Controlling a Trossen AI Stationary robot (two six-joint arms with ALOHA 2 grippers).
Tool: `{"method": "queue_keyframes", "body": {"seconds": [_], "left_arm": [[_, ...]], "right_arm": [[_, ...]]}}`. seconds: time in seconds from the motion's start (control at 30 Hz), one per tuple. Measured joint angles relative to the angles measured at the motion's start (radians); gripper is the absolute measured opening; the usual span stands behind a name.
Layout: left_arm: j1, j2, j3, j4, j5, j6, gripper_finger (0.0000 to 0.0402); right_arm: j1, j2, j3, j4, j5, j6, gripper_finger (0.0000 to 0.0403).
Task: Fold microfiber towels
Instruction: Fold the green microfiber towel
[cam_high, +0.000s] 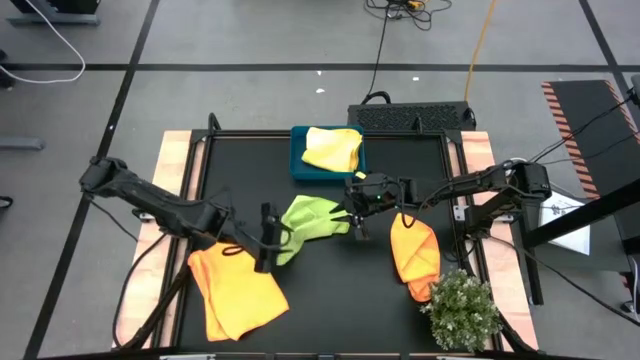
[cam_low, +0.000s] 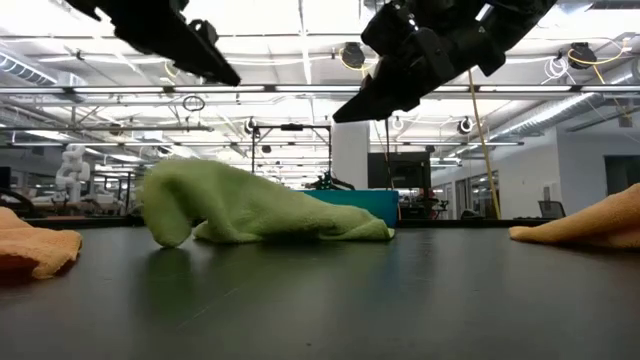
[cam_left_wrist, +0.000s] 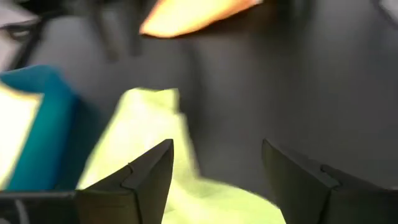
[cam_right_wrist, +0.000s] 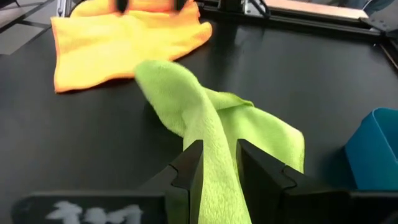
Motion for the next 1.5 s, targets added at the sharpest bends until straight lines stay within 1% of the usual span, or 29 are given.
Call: {"method": "queue_keyframes", "body": {"seconds": [0.07,0.13,0.23,0.3,0.37,0.43,0.47,0.53,0.63,0.7,0.73,0.8,0.87,0.93,1.0,1.1,1.13,1.17,1.23,1.4,1.5], "left_arm": [[0.033,-0.004,-0.014,-0.016,-0.055,-0.011,0.0236],[0.078,0.006,-0.044,-0.024,-0.071,-0.023,0.0229],[0.157,0.063,-0.089,0.038,-0.030,-0.036,0.0218],[0.202,0.098,-0.118,0.050,-0.006,-0.046,0.0211],[0.234,0.142,-0.122,0.106,0.014,-0.053,0.0205],[0.250,0.162,-0.129,0.107,0.042,-0.060,0.0199],[0.252,0.180,-0.127,0.142,0.072,-0.061,0.0196],[0.247,0.198,-0.127,0.168,0.167,-0.062,0.0192],[0.201,0.225,-0.123,0.267,0.380,-0.059,0.0191],[0.154,0.235,-0.128,0.301,0.508,-0.059,0.0191],[0.129,0.243,-0.127,0.343,0.554,-0.054,0.0191],[0.082,0.245,-0.125,0.358,0.585,-0.028,0.0191],[0.051,0.243,-0.114,0.354,0.551,0.004,0.0191],[0.043,0.220,-0.110,0.317,0.469,0.024,0.0191],[0.050,0.200,-0.104,0.301,0.353,0.029,0.0191],[0.090,0.161,-0.107,0.203,0.125,0.018,0.0191],[0.113,0.162,-0.105,0.199,0.069,0.012,0.0191],[0.139,0.165,-0.105,0.178,0.040,0.011,0.0191],[0.198,0.167,-0.111,0.124,0.040,0.012,0.0191],[0.351,0.220,-0.111,0.119,0.167,0.056,0.0191],[0.415,0.221,-0.109,0.137,0.201,0.095,0.0191]], "right_arm": [[0.000,0.000,-0.007,0.004,0.000,0.001,0.0089],[0.000,0.000,-0.021,0.016,0.000,0.001,0.0089],[0.000,0.000,-0.046,0.048,0.000,0.001,0.0089],[0.000,0.000,-0.062,0.074,0.000,0.002,0.0089],[0.000,0.000,-0.070,0.070,0.000,0.002,0.0089],[0.000,0.000,-0.070,0.070,0.000,0.002,0.0089],[0.000,0.000,-0.070,0.070,0.000,0.002,0.0089],[0.000,0.000,-0.070,0.074,0.000,0.002,0.0089],[-0.003,0.000,-0.070,0.080,0.000,0.002,0.0089],[-0.008,0.000,-0.069,0.087,0.000,0.001,0.0089],[-0.009,0.000,-0.069,0.086,0.000,0.001,0.0089],[-0.014,0.000,-0.070,0.088,0.000,0.001,0.0089],[-0.015,0.000,-0.069,0.092,0.000,0.002,0.0089],[-0.017,0.000,-0.069,0.102,0.000,0.005,0.0089],[-0.017,0.000,-0.069,0.103,0.000,0.011,0.0089],[-0.017,0.000,-0.069,0.105,0.000,0.024,0.0089],[-0.017,0.000,-0.069,0.101,0.000,0.026,0.0089],[-0.017,0.000,-0.069,0.095,0.000,0.028,0.0089],[-0.017,0.000,-0.069,0.093,0.000,0.028,0.0089],[-0.017,0.000,-0.069,0.076,-0.001,0.050,0.0089],[-0.017,0.000,-0.069,0.071,-0.001,0.046,0.0089]]}}
